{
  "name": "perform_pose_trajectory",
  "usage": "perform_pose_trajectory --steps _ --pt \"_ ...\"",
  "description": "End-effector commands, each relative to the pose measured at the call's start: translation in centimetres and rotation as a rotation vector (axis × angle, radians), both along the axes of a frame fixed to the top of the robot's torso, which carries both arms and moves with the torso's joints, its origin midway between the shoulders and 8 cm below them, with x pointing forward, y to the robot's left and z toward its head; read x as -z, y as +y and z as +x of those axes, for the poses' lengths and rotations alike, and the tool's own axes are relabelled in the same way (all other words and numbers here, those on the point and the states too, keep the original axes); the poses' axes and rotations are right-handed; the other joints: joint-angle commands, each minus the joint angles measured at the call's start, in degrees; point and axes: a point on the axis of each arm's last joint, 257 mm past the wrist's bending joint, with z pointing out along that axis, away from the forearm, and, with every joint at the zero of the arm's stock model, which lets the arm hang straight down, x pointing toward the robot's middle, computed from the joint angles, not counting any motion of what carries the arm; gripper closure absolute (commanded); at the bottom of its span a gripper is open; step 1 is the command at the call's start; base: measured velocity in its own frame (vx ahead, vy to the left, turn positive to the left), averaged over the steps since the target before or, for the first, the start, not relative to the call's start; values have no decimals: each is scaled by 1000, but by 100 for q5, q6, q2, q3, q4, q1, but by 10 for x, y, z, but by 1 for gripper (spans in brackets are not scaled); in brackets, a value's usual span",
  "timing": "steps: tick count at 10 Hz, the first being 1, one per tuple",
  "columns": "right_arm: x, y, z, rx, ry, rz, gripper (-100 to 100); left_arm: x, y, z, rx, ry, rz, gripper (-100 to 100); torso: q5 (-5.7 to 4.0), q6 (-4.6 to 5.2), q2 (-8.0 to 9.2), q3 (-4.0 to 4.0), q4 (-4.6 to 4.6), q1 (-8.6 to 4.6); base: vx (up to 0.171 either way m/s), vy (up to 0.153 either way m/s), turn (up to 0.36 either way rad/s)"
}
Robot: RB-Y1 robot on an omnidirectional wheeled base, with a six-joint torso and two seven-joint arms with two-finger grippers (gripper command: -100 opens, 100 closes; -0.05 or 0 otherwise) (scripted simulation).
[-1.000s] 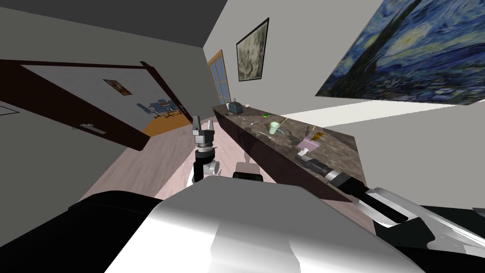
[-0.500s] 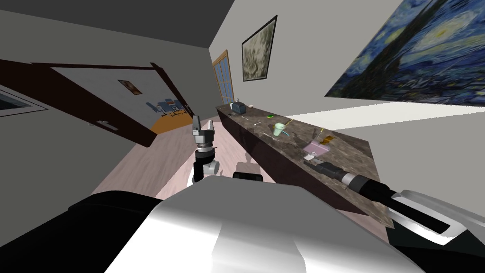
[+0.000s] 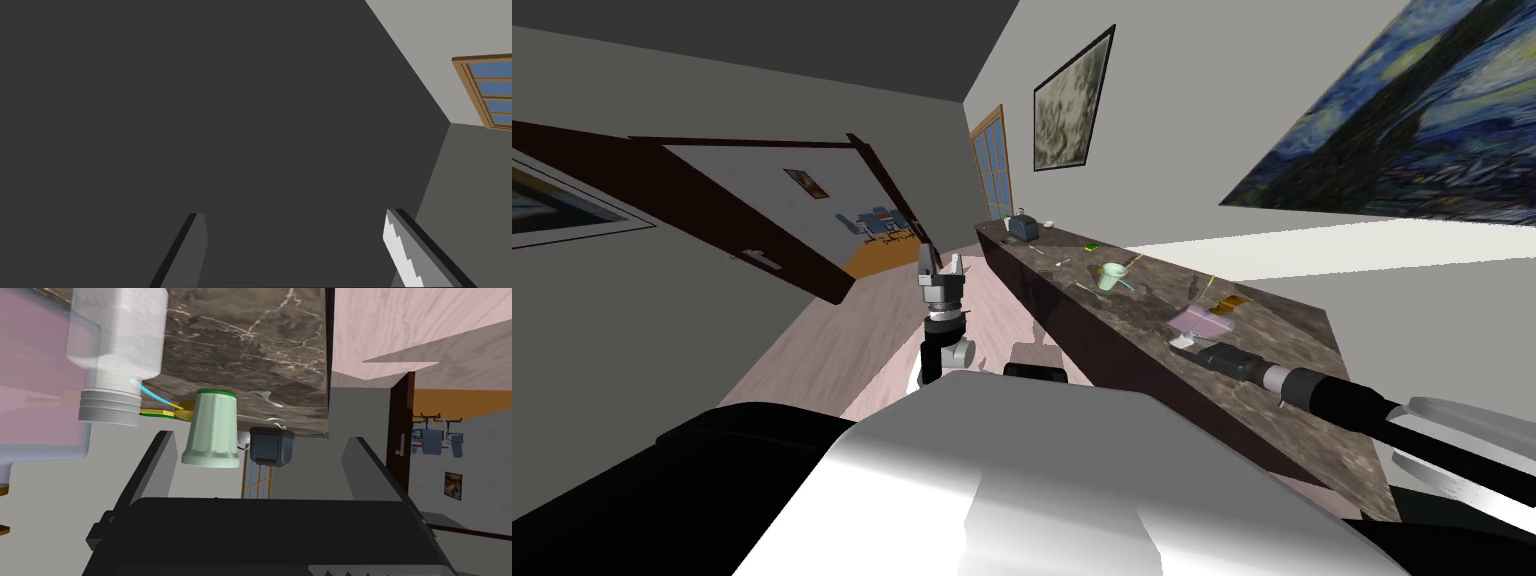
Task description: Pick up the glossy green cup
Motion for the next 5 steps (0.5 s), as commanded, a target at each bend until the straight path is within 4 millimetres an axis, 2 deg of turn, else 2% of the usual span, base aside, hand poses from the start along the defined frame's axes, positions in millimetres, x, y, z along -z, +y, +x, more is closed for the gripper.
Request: perform_pose_trajectory --steps 1,2,3,4,5 --pt "-3 -10 0 -21 24 -55 -100 0 0 0 0 0 0 0 0 0 0 0 0 0 36 46 95" --pt "-2 -31 -9 -18 58 -114 -100 0 0 0 0 0 0 0 0 3 3 1 0 -2 49 61 170" --pt "-6 -32 -5 -35 63 -132 -100 0 0 0 0 0 0 0 0 0 -1 -1 0 2 50 62 90" --pt "-6 -52 -13 -34 97 -190 -100 0 0 0 0 0 0 0 1 4 -2 -1 0 4 58 73 187" --pt "-12 -53 -8 -53 102 -210 -100 0 0 0 0 0 0 0 2 0 -5 -3 -1 8 48 57 93"
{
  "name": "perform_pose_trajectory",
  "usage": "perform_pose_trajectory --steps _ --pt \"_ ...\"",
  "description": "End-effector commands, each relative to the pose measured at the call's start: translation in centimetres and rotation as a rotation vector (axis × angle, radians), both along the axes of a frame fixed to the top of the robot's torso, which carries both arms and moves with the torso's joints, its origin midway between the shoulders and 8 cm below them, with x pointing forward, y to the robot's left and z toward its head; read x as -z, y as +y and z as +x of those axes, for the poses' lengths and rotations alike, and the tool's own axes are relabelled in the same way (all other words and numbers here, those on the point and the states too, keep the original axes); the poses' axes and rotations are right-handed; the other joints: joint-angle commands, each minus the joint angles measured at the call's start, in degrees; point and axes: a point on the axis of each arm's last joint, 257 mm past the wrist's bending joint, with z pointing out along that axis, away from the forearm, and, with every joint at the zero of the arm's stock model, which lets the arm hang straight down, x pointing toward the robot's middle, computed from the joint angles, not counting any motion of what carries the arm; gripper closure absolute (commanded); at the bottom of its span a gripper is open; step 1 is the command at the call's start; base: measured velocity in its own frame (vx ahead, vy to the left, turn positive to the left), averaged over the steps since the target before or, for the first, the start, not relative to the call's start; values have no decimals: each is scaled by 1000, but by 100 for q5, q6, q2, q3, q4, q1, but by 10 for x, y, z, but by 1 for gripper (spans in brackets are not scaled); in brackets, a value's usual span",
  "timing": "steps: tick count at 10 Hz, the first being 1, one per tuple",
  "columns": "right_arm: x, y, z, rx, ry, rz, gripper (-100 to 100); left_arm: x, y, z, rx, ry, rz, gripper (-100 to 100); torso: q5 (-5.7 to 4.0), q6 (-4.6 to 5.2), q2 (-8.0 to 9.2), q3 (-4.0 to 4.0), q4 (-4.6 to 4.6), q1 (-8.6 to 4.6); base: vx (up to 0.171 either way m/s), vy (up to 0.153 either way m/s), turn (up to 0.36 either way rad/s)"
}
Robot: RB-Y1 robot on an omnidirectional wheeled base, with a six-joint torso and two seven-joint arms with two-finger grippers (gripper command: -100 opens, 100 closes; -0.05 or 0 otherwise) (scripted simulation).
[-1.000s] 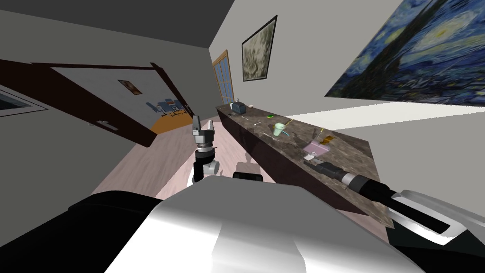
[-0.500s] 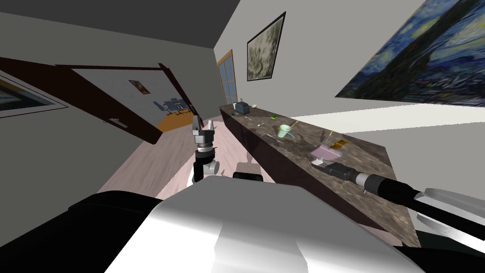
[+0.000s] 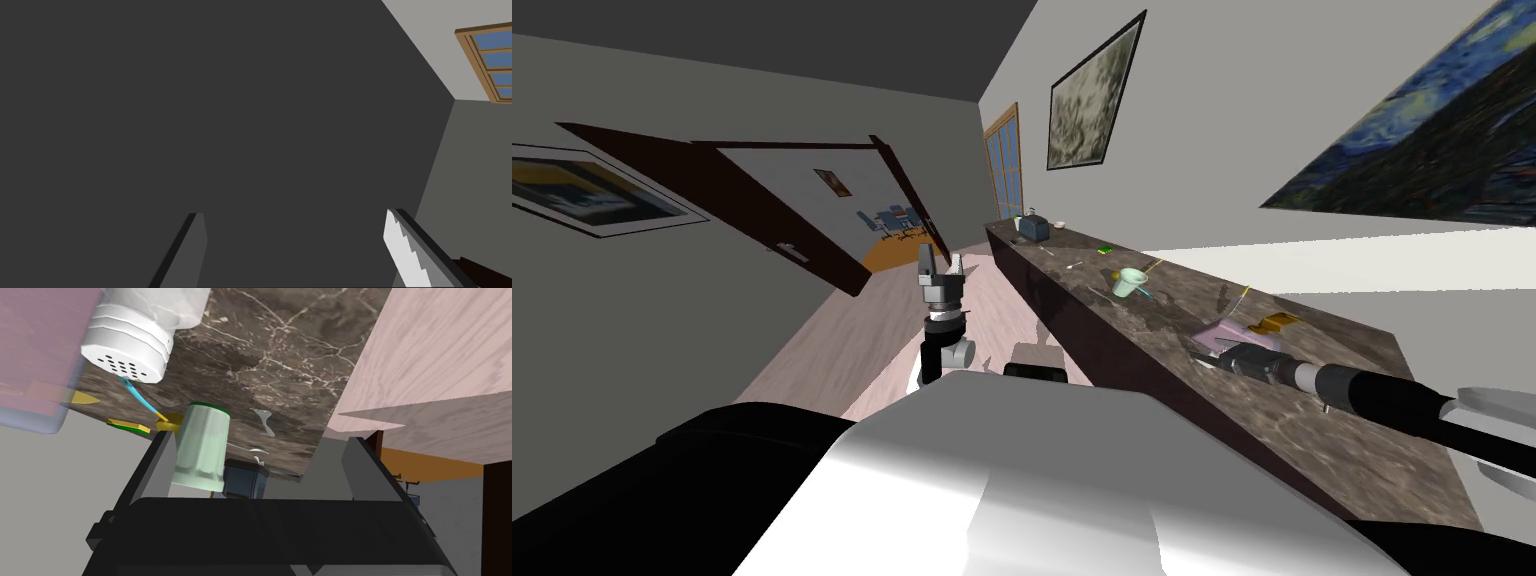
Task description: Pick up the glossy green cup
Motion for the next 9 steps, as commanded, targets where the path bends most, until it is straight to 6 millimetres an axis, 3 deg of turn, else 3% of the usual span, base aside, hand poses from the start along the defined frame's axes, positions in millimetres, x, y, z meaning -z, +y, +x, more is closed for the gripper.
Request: perform_pose_trajectory --steps 1,2,3,4,5,6,9 --pt "-4 -22 -6 -10 41 -77 -100 0 0 0 0 0 0 0 0 0 0 0 0 0 60 72 175" --pt "-10 -22 0 -31 48 -97 -100 0 0 0 0 0 0 0 0 -3 -4 -2 -1 4 46 52 91" --pt "-12 -40 -7 -34 79 -152 -100 0 0 0 0 0 0 0 0 1 1 0 0 -1 52 62 174" --pt "-17 -40 -2 -50 84 -167 -100 0 0 0 0 0 0 0 0 -3 0 0 0 1 47 49 102" --pt "-21 -56 -6 -60 116 -223 -100 0 0 0 0 0 0 0 -1 1 2 1 1 -2 58 55 212" --pt "-23 -56 -3 -69 119 -232 -100 0 0 0 0 0 0 0 -1 -3 -2 -1 0 0 64 49 99" --pt "-36 -82 -4 -106 184 -346 -100 0 0 0 0 0 0 0 -2 2 -4 -3 -1 -5 69 43 168"
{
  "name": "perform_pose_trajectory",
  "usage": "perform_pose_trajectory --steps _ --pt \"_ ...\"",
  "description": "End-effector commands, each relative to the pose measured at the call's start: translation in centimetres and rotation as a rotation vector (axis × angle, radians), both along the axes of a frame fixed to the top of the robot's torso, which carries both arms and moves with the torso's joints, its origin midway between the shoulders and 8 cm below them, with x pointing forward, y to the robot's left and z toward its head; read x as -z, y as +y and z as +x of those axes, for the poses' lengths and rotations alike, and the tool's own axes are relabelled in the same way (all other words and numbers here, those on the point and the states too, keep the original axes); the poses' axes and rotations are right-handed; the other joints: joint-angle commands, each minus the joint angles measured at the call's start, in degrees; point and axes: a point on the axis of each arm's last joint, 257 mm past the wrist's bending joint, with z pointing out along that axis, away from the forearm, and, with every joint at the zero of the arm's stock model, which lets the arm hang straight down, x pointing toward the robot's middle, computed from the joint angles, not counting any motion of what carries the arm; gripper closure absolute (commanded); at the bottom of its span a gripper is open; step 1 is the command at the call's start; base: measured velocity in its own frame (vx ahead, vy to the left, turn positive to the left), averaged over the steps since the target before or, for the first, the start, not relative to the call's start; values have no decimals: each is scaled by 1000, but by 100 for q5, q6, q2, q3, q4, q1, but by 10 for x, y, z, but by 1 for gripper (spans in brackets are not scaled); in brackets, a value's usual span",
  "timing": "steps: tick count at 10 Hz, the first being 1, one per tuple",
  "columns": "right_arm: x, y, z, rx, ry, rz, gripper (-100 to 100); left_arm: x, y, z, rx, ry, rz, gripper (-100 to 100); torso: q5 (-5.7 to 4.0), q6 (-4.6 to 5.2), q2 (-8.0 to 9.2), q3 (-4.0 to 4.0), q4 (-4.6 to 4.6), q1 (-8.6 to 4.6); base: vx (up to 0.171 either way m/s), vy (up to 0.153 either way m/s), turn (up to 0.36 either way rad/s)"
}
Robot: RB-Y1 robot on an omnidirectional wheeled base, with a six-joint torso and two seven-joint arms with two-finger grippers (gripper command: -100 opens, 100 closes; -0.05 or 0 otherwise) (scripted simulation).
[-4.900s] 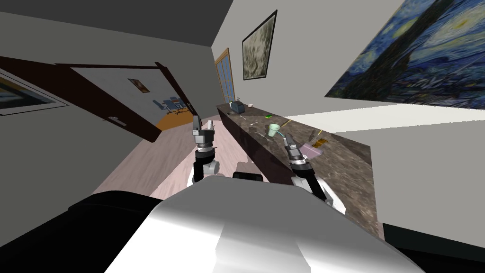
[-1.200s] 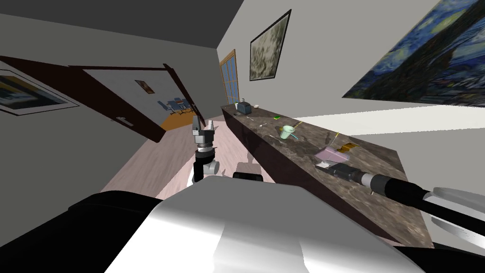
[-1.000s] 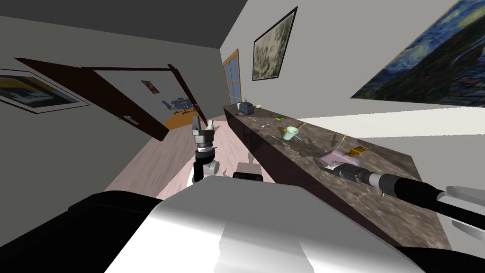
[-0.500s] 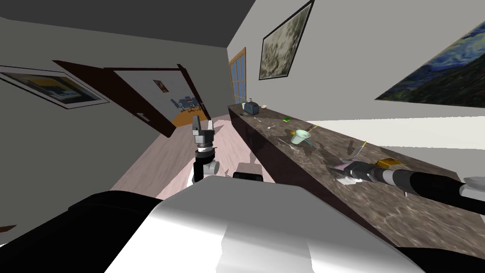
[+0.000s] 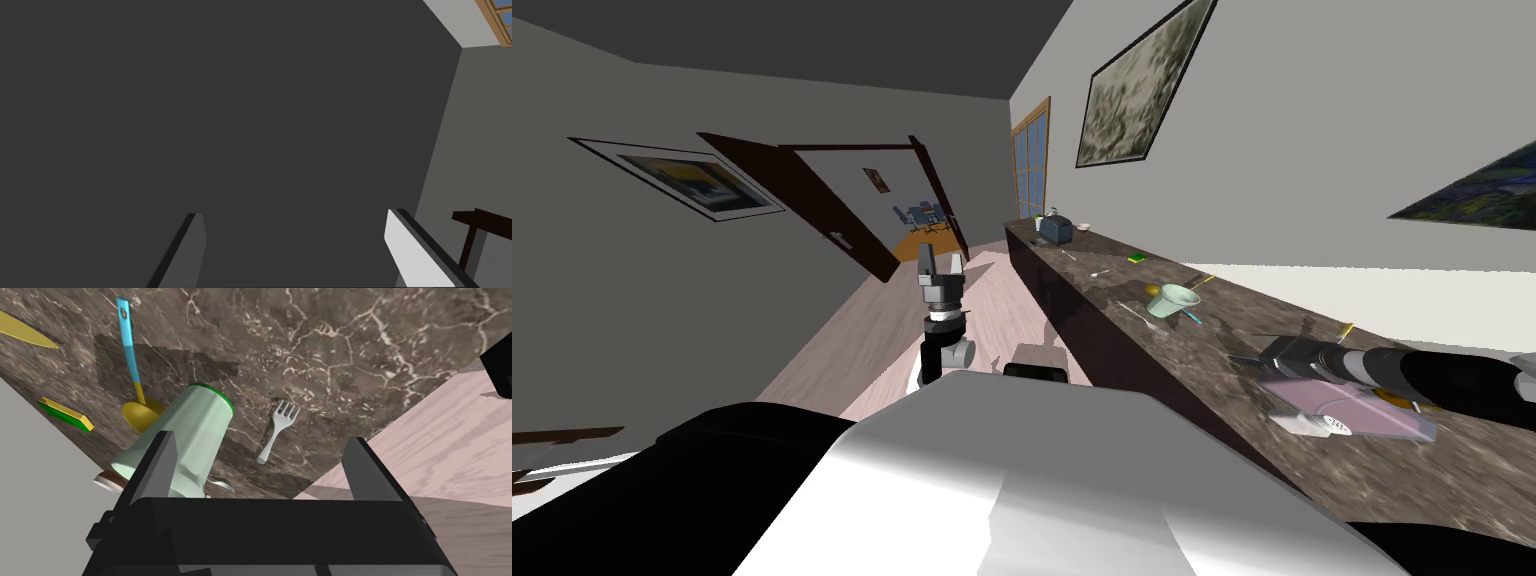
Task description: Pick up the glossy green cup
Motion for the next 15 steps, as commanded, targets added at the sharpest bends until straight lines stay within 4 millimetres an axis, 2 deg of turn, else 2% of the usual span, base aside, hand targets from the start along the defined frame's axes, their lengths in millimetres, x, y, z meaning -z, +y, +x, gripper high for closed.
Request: perform_pose_trajectory --steps 1,3,5,6,8,9,11,13,14,15 --pt "-4 -6 0 -11 17 -27 -100 0 0 0 0 0 0 0 0 0 0 0 0 0 50 23 145" --pt "-4 -6 0 -11 17 -27 -100 0 0 0 0 0 0 0 -3 10 19 11 5 -10 11 2 -14" --pt "-13 -25 -2 -42 76 -116 -100 0 0 0 0 0 0 0 -2 2 20 12 5 -8 59 22 268" --pt "-13 -25 -2 -43 78 -118 -100 0 0 0 0 0 0 0 0 -2 -2 -1 0 -3 77 14 143" --pt "-17 -38 -5 -70 129 -182 -100 0 0 0 0 0 0 0 -1 3 -1 0 0 -2 76 30 226" --pt "-19 -35 1 -40 100 -151 -100 0 0 0 0 0 0 0 0 -1 -6 -4 -2 2 58 14 100" --pt "-17 -38 -4 -68 127 -180 -100 0 0 0 0 0 0 0 -3 13 19 11 5 -8 14 3 -30" --pt "-14 -47 -16 -93 194 -222 -100 0 0 0 0 0 0 0 -2 1 18 11 4 -7 59 8 269" --pt "-15 -45 -12 -86 177 -214 -100 0 0 0 0 0 0 0 -2 6 5 3 2 -6 37 1 39" --pt "-15 -45 -12 -89 180 -215 0 0 0 0 0 0 0 0 -3 12 16 9 4 -9 7 0 -5"
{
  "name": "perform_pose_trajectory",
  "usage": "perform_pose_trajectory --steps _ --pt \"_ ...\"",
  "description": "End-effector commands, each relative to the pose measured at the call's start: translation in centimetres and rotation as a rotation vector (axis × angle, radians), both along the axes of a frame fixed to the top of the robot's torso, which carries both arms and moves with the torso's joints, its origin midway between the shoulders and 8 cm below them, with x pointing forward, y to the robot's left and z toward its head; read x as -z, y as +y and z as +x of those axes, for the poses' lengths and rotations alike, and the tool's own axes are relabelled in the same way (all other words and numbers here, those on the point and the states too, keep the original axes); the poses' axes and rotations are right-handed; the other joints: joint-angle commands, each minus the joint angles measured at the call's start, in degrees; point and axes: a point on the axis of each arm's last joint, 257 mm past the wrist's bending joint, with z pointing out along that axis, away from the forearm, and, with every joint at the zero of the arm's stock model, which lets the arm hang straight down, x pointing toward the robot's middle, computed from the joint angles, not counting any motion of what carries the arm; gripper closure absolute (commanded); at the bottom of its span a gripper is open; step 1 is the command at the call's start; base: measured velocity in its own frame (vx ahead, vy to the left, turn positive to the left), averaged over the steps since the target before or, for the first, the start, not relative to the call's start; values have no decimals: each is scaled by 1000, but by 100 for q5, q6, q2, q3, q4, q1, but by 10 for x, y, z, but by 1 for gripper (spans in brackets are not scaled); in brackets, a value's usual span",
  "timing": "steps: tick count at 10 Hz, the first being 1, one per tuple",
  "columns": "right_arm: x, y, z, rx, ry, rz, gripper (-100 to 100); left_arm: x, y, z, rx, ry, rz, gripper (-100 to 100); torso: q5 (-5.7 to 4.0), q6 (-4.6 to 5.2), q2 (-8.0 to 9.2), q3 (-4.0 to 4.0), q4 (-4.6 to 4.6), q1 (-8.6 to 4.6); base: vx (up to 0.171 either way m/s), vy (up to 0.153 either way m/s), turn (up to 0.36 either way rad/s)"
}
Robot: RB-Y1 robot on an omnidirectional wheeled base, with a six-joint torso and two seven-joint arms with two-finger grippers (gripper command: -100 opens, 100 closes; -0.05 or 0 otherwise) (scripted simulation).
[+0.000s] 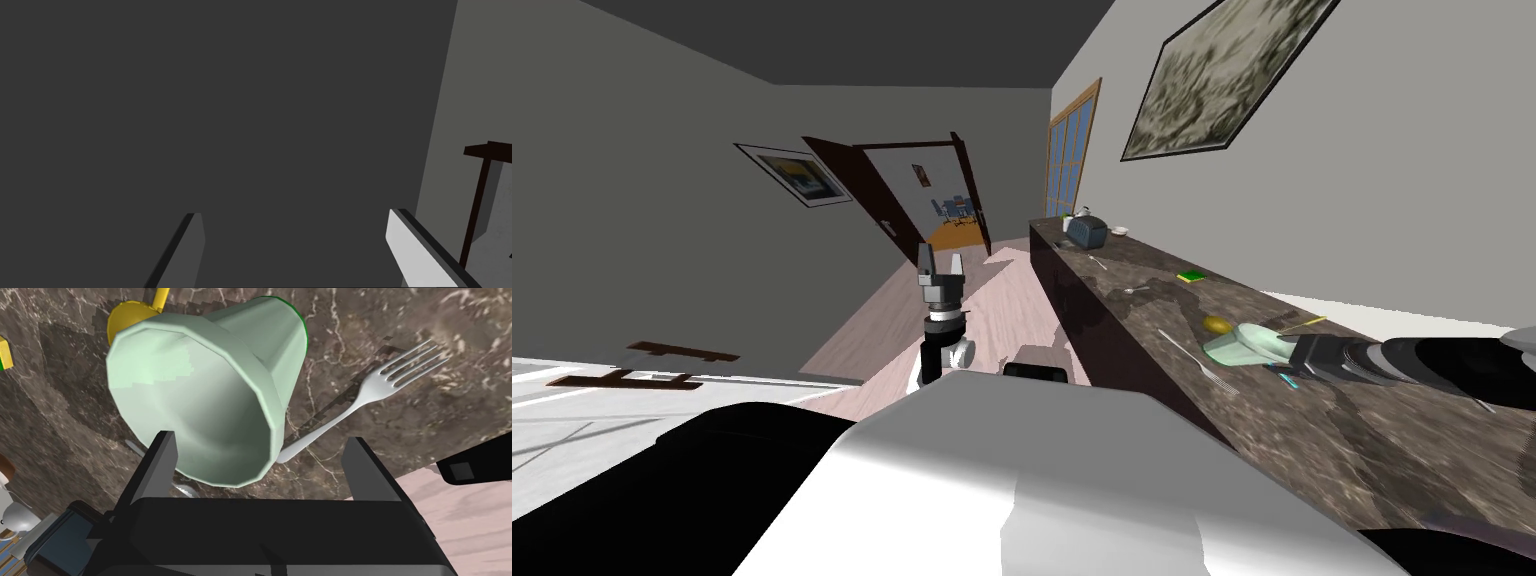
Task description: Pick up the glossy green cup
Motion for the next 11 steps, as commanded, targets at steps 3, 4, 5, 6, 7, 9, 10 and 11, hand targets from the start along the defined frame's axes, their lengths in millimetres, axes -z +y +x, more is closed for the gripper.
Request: perform_pose_trajectory --steps 3,4,5,6,7,9,10,11 --pt "6 14 8 -42 4 2 -100 0 0 0 0 0 0 0 -3 1 -23 -13 -5 -11 83 -22 -154" --pt "9 22 11 -63 5 3 -100 0 0 0 0 0 0 0 -1 -2 -18 -11 -5 -4 57 -11 -153" --pt "12 29 15 -85 6 3 -100 0 0 0 0 0 0 0 -1 4 -13 -7 -3 -5 95 -27 -225" --pt "14 37 19 -107 6 3 -100 0 0 0 0 0 0 0 -3 4 -20 -11 -4 -11 109 -37 -260" --pt "17 44 23 -130 6 4 -100 0 0 0 0 0 0 0 -4 4 -25 -14 -5 -15 121 -13 -225" --pt "21 60 31 -175 3 3 -100 0 0 0 0 0 0 0 -1 -4 -25 -15 -7 -4 105 -2 -163" --pt "21 60 31 -176 4 4 -100 0 0 0 0 0 0 0 -2 4 -33 -18 -7 -6 120 -6 -195" --pt "24 77 39 -223 -1 3 -100 0 0 0 0 0 0 0 -2 -1 -31 -19 -8 -7 135 -19 -305"
